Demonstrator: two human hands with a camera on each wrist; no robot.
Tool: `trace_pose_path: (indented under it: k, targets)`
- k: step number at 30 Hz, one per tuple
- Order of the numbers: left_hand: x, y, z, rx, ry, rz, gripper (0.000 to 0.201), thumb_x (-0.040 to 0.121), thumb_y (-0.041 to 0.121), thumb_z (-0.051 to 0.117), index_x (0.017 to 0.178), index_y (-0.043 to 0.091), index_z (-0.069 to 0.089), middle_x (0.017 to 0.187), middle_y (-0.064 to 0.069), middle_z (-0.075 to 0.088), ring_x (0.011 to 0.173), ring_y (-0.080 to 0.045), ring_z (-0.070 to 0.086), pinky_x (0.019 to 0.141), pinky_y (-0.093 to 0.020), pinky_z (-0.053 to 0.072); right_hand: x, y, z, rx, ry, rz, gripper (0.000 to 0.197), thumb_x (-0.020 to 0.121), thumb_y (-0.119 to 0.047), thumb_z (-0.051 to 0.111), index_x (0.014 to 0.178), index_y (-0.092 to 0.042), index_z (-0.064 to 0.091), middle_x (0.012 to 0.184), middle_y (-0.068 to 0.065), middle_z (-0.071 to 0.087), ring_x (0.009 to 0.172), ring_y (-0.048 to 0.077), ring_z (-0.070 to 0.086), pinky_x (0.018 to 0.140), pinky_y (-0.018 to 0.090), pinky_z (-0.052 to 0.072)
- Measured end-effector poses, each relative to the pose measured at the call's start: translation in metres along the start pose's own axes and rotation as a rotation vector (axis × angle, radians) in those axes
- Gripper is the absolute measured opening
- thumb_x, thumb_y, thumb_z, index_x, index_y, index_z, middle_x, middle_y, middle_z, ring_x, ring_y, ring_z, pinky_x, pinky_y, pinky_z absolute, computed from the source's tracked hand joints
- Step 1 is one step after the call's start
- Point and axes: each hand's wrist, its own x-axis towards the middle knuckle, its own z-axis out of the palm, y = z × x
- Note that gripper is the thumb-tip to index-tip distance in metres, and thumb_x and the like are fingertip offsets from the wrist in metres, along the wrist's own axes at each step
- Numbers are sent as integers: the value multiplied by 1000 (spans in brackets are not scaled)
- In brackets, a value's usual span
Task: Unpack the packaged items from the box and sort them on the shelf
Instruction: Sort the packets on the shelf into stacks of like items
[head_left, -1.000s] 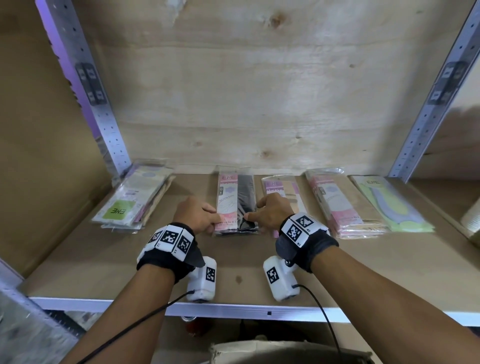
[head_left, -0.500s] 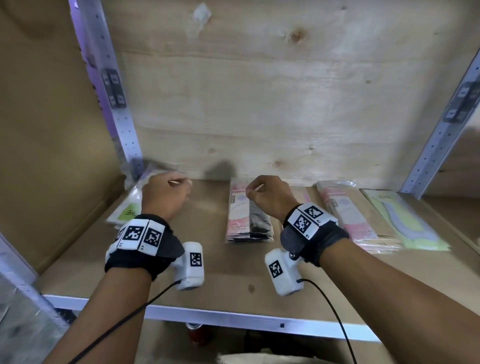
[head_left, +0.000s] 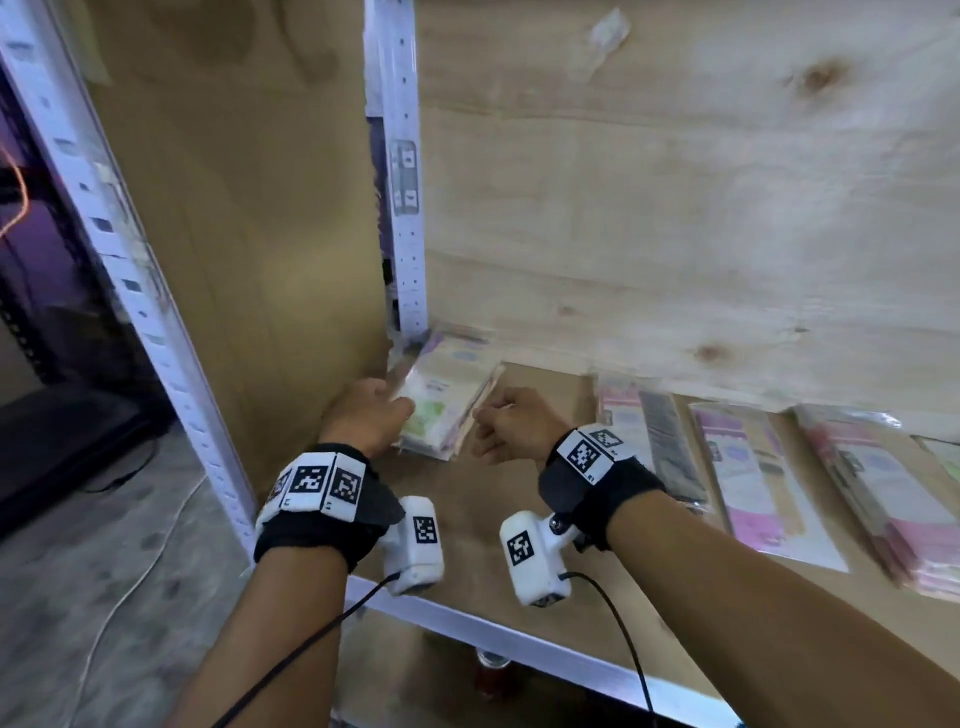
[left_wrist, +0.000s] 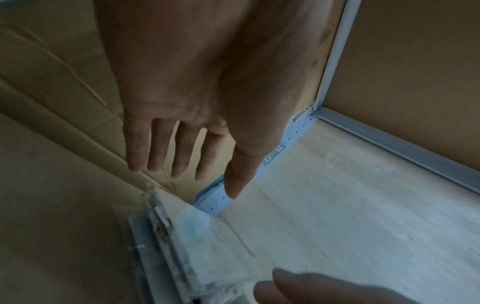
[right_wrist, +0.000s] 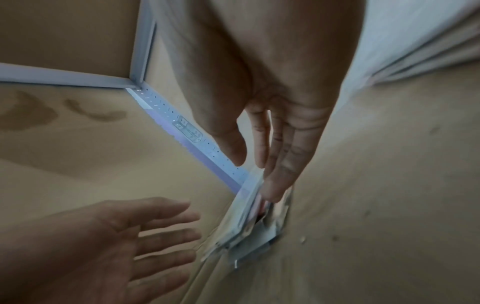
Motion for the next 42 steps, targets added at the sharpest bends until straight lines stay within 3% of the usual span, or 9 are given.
trace_pose_path:
  k: [4,9,14,18,22,30,33,36,42]
  targets:
    - [2,-4,5,-43,-100,11,38,94,26,61,126,6,65,124,-13,67,104,-28,64,82,-28,42,14,-5,21,115,16,34,17,98,-14,62,95,-1,52,77,18,58,47,23,65,47,34,60]
    - [2,-3,9,5,-94,23,35,94,24,60,125,8,66,123,-11,68,94,-25,63,81,-28,45,28,6,23,-40,89,21,25,87,-10,73,92,-9,49,62,16,59,61,31,63,77,59,59]
    - [-4,3,7,146,-61,32,35,94,29,57,115,4,68,119,-13,68,105,-31,64,88,-35,50,24,21,17,2,124,41,31,81,-1,76,82,-13,48,78,22,72,55,28,66,66,49,62]
    - [-12,6,11,131,-72,10,28,92,28,62,106,5,69,119,-13,68,102,-28,63,85,-31,47,16,22,16,6,89,58,19,84,-4,75,77,-7,58,67,17,71,59,30,68,69,55,61]
    - [-18,12,17,162,-79,12,22,92,26,62,100,8,72,102,-6,67,97,-26,65,82,-31,50,11,19,16,40,14,64,13,83,-13,79,85,-6,68,69,15,72,64,33,70,63,43,62]
    - [-25,16,18,187,-87,-13,16,94,24,60,93,13,72,93,-3,65,82,-21,59,74,-28,46,11,27,1,-79,16,65,14,90,-11,70,83,-14,58,95,19,74,77,36,75,74,53,62]
    - [-25,16,17,229,-74,-23,23,95,19,58,113,8,69,117,-10,66,101,-27,62,80,-30,45,4,23,-14,-362,95,-23,23,88,-16,72,76,-21,52,87,9,72,67,29,72,63,45,62]
    - [-26,15,20,249,-106,-24,31,93,12,60,124,12,63,128,-11,62,113,-29,59,85,-31,45,-6,10,-30,-525,130,-95,14,86,-15,70,94,-17,60,92,16,72,71,29,69,67,44,61]
    - [-23,22,36,411,-143,134,83,88,15,66,157,29,22,157,-15,25,144,-38,27,116,-50,31,-40,-12,-59,-34,-31,-83,20,98,-9,60,117,-3,58,92,18,70,54,15,61,45,24,49]
